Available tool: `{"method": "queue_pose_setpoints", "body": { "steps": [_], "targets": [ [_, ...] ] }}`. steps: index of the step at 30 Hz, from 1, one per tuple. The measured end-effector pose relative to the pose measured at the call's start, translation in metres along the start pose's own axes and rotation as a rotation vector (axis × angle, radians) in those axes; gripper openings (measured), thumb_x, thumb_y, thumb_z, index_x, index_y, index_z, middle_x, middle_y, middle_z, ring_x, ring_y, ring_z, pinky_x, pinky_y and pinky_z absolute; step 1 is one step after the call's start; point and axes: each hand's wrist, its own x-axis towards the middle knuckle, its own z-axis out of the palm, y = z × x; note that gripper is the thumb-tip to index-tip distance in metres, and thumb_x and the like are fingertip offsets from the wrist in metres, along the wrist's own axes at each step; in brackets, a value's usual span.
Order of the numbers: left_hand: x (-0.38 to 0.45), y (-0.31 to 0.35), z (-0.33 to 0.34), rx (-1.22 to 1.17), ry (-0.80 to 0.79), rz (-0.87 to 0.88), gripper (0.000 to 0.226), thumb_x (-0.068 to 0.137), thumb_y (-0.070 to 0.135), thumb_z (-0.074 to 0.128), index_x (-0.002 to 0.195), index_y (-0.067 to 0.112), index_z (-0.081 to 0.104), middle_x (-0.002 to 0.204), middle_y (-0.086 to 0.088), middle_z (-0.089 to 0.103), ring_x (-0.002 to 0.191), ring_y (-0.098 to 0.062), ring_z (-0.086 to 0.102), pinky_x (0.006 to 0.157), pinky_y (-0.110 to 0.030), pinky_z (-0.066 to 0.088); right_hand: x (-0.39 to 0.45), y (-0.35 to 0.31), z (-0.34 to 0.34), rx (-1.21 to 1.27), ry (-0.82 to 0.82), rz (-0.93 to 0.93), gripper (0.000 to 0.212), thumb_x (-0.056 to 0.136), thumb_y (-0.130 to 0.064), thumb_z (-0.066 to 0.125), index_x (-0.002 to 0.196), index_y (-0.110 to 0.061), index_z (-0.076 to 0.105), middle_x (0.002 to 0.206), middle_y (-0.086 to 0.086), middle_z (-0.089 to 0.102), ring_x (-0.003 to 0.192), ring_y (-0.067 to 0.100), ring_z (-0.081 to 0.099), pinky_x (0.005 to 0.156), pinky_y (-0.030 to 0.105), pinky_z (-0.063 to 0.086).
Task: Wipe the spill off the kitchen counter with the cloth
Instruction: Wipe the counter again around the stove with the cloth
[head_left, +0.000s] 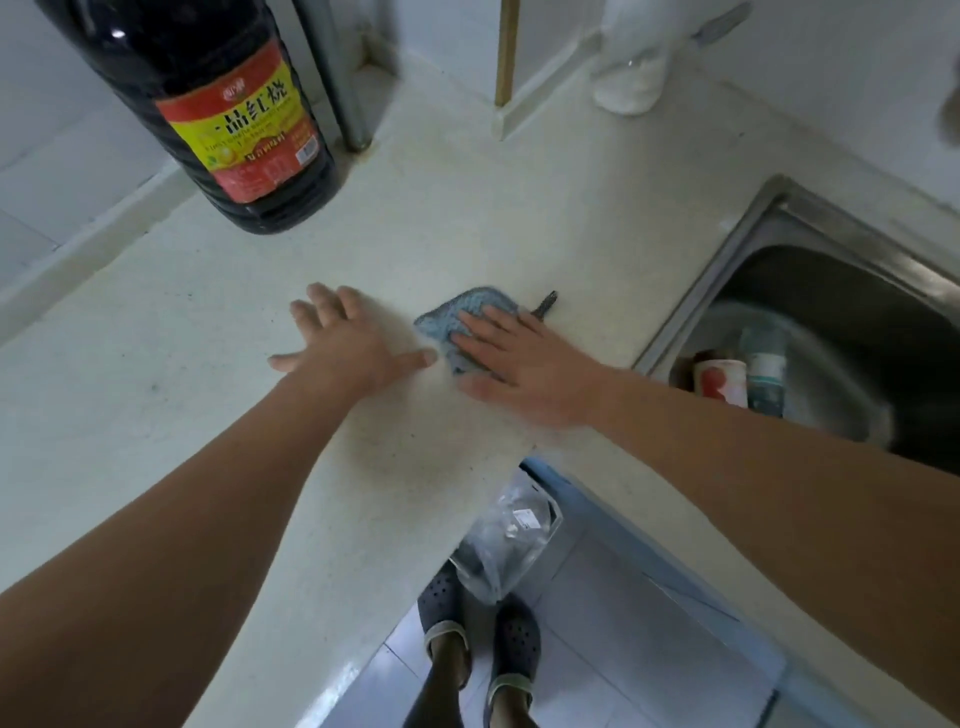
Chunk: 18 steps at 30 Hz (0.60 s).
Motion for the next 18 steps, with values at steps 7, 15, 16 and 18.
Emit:
{"method": "queue_pose_setpoints", "body": {
  "steps": [7,15,16,18],
  "targets": [
    [-0.045,0.057,0.046,0.075,-0.074,0.204,0.165,0.05,0.096,0.067,0.159,0.012,-0.023,0.17,-0.019,-0.015,0.157,-0.041,-0.01,0.118,-0.072,0.021,-0.038,0.029,0.006,0.036,0.072,0.345,0.083,0.104,-0.072,0.011,0.168,-0.021,-0.001,0.175,0.005,-0.013,0.161,0.028,-0.017,0.128,0.047,-0.013],
    [-0.069,0.051,0.047,0.101,-0.035,0.221,0.157,0.061,0.087,0.072,0.158,0.019,-0.03,0.171,-0.008,-0.023,0.159,-0.029,-0.015,0.119,-0.072,0.017,-0.078,0.043,0.014,-0.01,0.136,0.555,0.092,0.099,-0.077,0.001,0.168,-0.015,-0.002,0.175,0.011,-0.011,0.161,0.03,-0.013,0.13,0.048,-0.008],
    [-0.069,0.048,0.044,0.129,-0.017,0.237,0.155,0.061,0.09,0.07,0.159,0.019,-0.028,0.172,-0.006,-0.018,0.16,-0.027,-0.01,0.119,-0.07,0.019,-0.075,0.03,0.018,0.022,0.144,0.6,0.096,0.097,-0.079,0.0,0.167,-0.014,-0.005,0.174,0.013,-0.014,0.161,0.032,-0.015,0.13,0.049,-0.009],
    [-0.068,0.035,0.033,0.112,-0.007,0.26,0.147,0.065,0.088,0.068,0.162,0.022,-0.019,0.174,-0.001,-0.007,0.16,-0.022,0.0,0.12,-0.068,0.019,-0.075,-0.015,0.038,0.042,0.14,0.438,0.101,0.094,-0.083,0.001,0.166,-0.014,-0.008,0.173,0.012,-0.019,0.159,0.031,-0.021,0.129,0.051,-0.011]
  ]
}}
